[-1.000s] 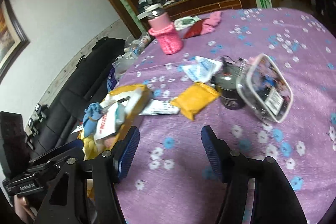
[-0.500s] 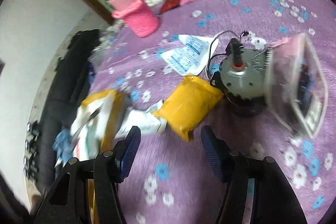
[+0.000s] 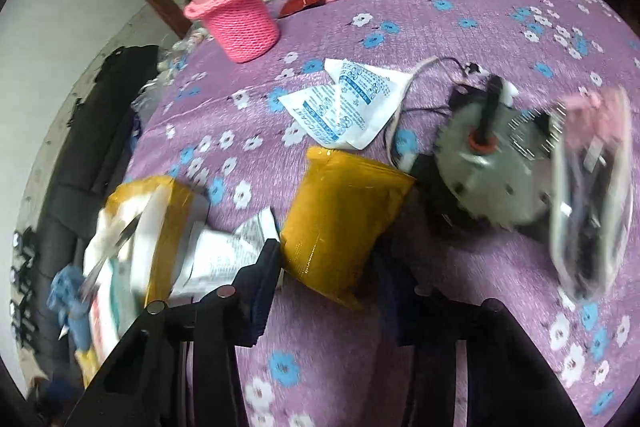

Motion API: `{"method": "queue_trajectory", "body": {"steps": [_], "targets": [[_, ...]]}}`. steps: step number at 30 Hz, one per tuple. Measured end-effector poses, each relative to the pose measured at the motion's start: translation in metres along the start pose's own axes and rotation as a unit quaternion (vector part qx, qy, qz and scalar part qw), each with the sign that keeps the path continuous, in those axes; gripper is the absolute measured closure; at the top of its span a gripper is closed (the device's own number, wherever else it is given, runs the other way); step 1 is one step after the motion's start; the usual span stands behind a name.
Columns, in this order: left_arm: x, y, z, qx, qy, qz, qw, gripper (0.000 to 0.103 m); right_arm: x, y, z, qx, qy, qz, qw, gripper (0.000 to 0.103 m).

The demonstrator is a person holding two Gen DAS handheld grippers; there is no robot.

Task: Organize soft objects
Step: 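Grasp the yellow packet with the right tool while the left tool grasps a small white packet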

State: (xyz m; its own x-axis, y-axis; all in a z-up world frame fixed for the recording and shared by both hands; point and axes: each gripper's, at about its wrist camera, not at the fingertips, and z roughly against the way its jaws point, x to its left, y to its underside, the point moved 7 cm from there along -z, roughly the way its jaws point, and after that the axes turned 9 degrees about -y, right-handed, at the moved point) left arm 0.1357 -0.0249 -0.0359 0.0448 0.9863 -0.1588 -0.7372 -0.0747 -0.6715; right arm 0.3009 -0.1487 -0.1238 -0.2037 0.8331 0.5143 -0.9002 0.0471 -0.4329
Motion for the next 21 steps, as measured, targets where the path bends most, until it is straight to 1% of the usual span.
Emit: {"method": "queue_trajectory", "body": {"steps": [2,4,6,9,11,13,14,15,17,18,19,20,21], "targets": [[-0.006,-0.004,-0.006,0.006,-0.001,-0.017,0.9998,0.04,-0.006,0.012,0.016,-0.004,-0.011,0.005,1.0,0.061],[-0.012,-0.009,-0.015,0.011,-0.009,-0.048,0.9988,0.04,-0.012,0.029,0.037,-0.005,-0.027,0.012,1.0,0.061],[-0.017,-0.013,-0.027,0.024,-0.017,-0.078,0.9965,0.04,-0.02,0.041,0.056,-0.008,-0.031,0.021,0.999,0.06],[-0.028,-0.016,-0.051,0.051,-0.03,-0.127,0.9902,0.04,-0.032,0.054,0.083,-0.021,-0.041,0.037,0.998,0.06],[-0.038,-0.015,-0.069,0.075,-0.025,-0.16,0.984,0.04,-0.04,0.059,0.089,-0.031,-0.039,0.054,0.997,0.06],[-0.045,-0.016,-0.089,0.092,-0.039,-0.189,0.9768,0.04,-0.048,0.061,0.087,-0.033,-0.052,0.048,0.997,0.06],[-0.048,-0.015,-0.101,0.106,-0.053,-0.203,0.972,0.041,-0.05,0.061,0.086,-0.035,-0.058,0.046,0.997,0.06],[-0.051,-0.012,-0.114,0.118,-0.071,-0.223,0.9651,0.041,-0.052,0.06,0.085,-0.041,-0.062,0.045,0.996,0.06],[-0.054,-0.009,-0.135,0.133,-0.109,-0.266,0.9483,0.041,-0.054,0.059,0.088,-0.054,-0.074,0.049,0.995,0.06],[-0.056,-0.008,-0.143,0.135,-0.122,-0.292,0.9389,0.044,-0.055,0.06,0.088,-0.057,-0.079,0.052,0.994,0.06],[-0.056,-0.008,-0.15,0.138,-0.13,-0.306,0.9329,0.045,-0.056,0.061,0.089,-0.058,-0.078,0.053,0.994,0.06],[-0.053,-0.008,-0.158,0.149,-0.139,-0.306,0.9299,0.047,-0.057,0.062,0.091,-0.063,-0.071,0.057,0.994,0.06],[-0.052,-0.009,-0.164,0.154,-0.146,-0.307,0.9279,0.052,-0.058,0.064,0.091,-0.066,-0.065,0.06,0.994,0.06]]}}
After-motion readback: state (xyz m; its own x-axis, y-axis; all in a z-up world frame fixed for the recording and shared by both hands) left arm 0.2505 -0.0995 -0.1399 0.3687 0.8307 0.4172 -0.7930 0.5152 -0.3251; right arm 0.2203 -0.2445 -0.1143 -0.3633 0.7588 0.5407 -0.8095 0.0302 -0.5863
